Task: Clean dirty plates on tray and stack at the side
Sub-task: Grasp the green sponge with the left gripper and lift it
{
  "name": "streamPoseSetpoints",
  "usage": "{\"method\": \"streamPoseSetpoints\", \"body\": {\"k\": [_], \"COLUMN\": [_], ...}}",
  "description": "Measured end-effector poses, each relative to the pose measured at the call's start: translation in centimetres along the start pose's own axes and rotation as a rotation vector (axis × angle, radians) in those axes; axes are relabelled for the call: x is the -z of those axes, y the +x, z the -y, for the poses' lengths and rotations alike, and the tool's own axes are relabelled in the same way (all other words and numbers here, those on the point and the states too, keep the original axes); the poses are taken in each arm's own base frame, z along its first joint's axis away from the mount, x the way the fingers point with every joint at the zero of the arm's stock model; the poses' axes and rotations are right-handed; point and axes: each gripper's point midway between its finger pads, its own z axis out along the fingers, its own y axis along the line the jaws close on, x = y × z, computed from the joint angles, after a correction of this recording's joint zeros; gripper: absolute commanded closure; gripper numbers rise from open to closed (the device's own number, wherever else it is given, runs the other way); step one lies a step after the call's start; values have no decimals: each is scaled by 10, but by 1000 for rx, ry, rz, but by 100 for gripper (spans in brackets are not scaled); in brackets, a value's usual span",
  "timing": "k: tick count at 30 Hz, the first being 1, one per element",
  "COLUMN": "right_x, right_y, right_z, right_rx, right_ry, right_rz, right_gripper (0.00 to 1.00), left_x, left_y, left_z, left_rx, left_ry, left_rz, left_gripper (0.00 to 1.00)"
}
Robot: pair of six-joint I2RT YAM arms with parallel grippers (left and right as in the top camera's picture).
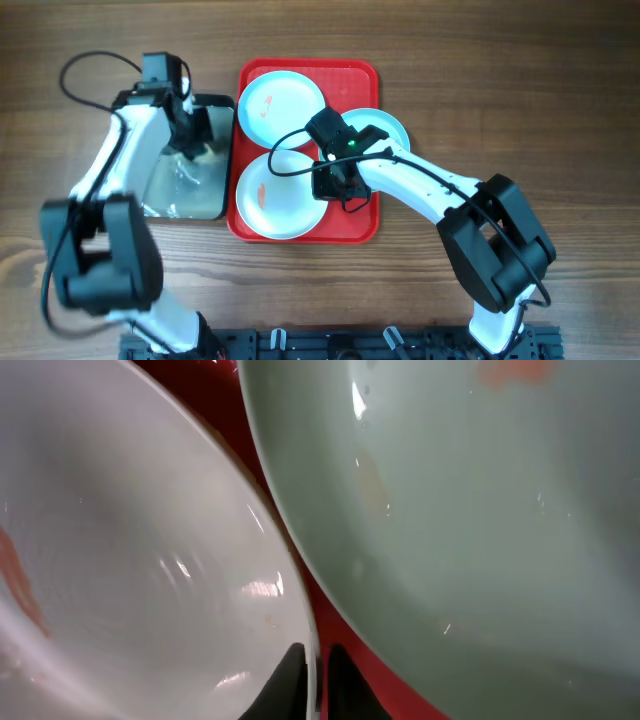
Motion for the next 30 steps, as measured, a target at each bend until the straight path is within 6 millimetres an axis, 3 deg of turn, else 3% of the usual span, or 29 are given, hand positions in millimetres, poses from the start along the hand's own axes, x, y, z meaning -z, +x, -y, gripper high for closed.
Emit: {"method": "streamPoseSetpoints", "body": {"k": [3,9,14,30], "right_x": [0,0,0,0], "right_y": [0,0,0,0], "right_z": [0,1,0,1], "right_rx": [3,0,0,0], "right_ry": [1,3,3,3], "right_rz": [1,2,2,2], "right_gripper": [50,46,46,46], "left_x": [38,78,86,86], "left_y": [-16,-28,-29,-30], "left_z": [3,4,4,4], "left_rx": [1,2,3,3], "left_ry": [20,40,44,44], "left_rz": [112,221,243,246], "left_gripper": [96,96,96,96]}}
